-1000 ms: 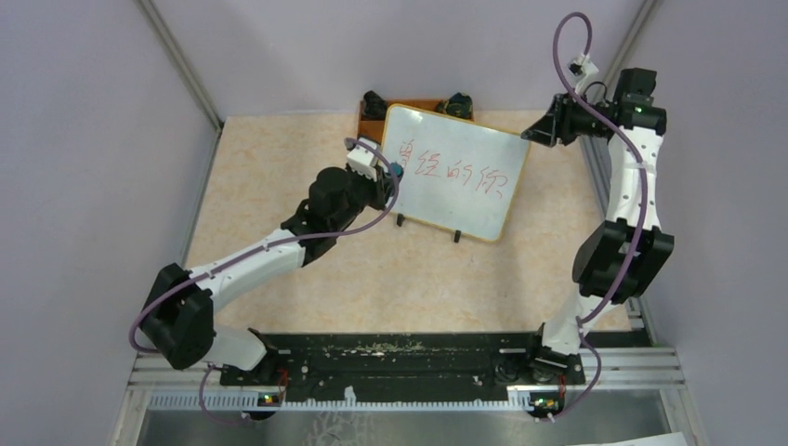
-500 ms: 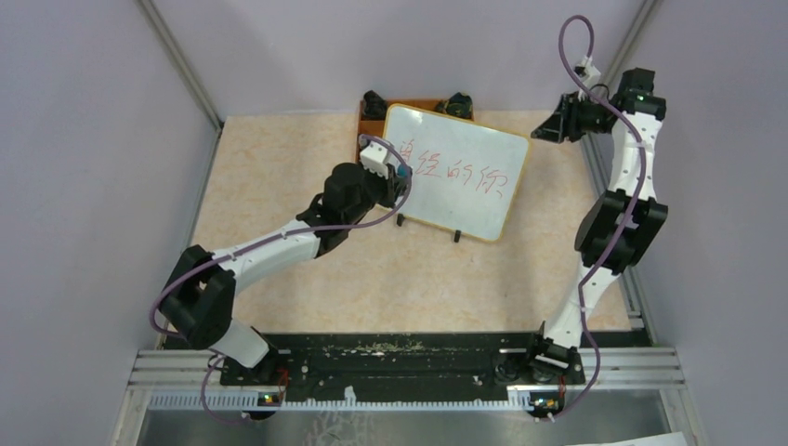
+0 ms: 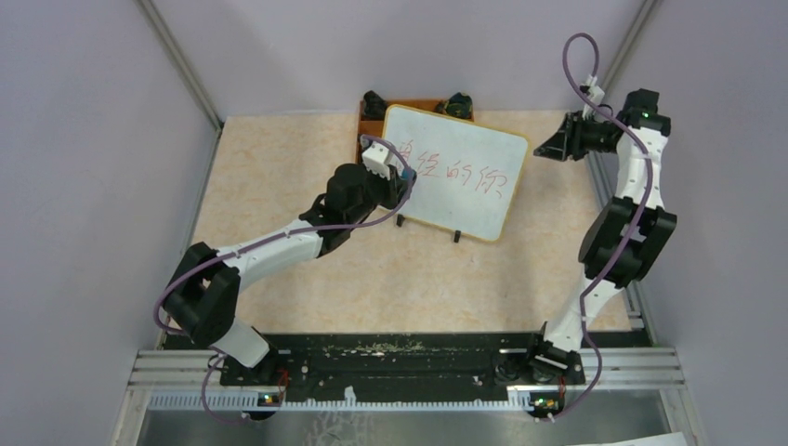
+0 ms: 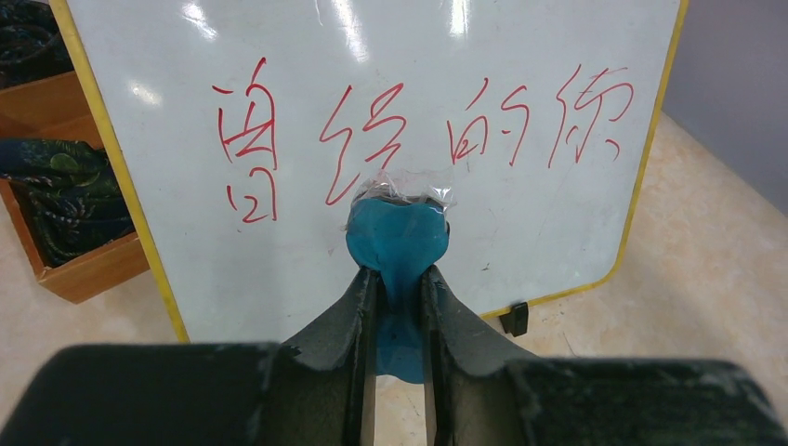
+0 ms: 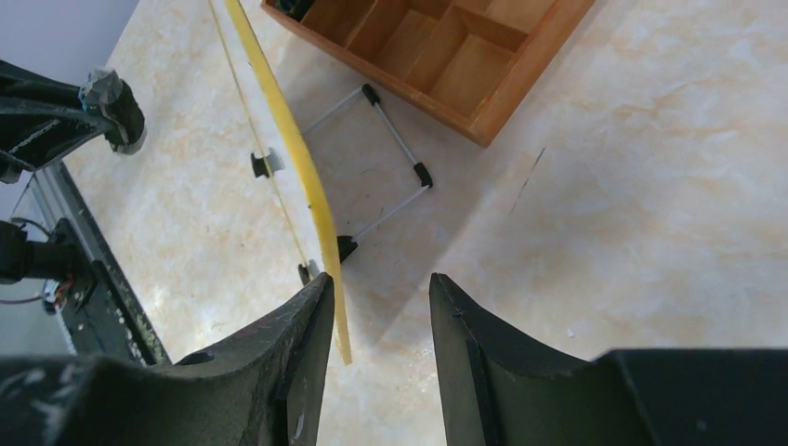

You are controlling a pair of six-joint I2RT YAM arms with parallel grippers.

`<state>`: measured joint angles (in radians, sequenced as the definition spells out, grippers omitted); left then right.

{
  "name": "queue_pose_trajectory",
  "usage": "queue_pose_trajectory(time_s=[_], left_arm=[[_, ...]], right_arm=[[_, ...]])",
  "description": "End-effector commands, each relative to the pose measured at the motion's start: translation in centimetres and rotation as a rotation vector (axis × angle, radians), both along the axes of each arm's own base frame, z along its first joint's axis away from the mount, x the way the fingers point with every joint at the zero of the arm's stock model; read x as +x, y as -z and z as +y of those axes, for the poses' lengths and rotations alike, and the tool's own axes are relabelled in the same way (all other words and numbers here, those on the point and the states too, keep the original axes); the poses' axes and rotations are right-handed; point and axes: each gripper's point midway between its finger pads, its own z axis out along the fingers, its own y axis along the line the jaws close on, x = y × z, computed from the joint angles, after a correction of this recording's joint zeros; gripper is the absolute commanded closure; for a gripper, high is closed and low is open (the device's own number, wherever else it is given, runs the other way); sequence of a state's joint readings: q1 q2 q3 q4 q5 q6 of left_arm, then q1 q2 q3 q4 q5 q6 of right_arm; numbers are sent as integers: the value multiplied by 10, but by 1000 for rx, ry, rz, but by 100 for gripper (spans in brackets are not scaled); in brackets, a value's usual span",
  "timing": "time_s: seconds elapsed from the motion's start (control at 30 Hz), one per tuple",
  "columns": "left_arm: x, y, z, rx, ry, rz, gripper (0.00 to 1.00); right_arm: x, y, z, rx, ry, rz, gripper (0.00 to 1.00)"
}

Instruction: Erase the whiteboard

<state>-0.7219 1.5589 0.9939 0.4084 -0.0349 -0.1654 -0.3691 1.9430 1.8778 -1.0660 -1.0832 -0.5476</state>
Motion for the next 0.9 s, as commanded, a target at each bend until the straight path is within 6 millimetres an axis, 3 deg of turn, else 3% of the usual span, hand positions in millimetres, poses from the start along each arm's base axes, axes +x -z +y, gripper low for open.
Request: queue_pose_trajectory(time_s=[0.0,0.23,0.57,0.87], left_arm=[[-3,-16,-5,-53,27,-19,83],[-1,-20,-1,-34,8,-30,82],[6,-18,1,4,-16,-39,82],[7,-16,-2,6,-8,-34,81]], right_arm=[[2,-50,-20,-23,48,-178,57],[-3,-60,-16,29,-5,-193,53],[-6,-50,-7,84,-92,-152,51],[-1,-39,22,61,-144,-128,51]])
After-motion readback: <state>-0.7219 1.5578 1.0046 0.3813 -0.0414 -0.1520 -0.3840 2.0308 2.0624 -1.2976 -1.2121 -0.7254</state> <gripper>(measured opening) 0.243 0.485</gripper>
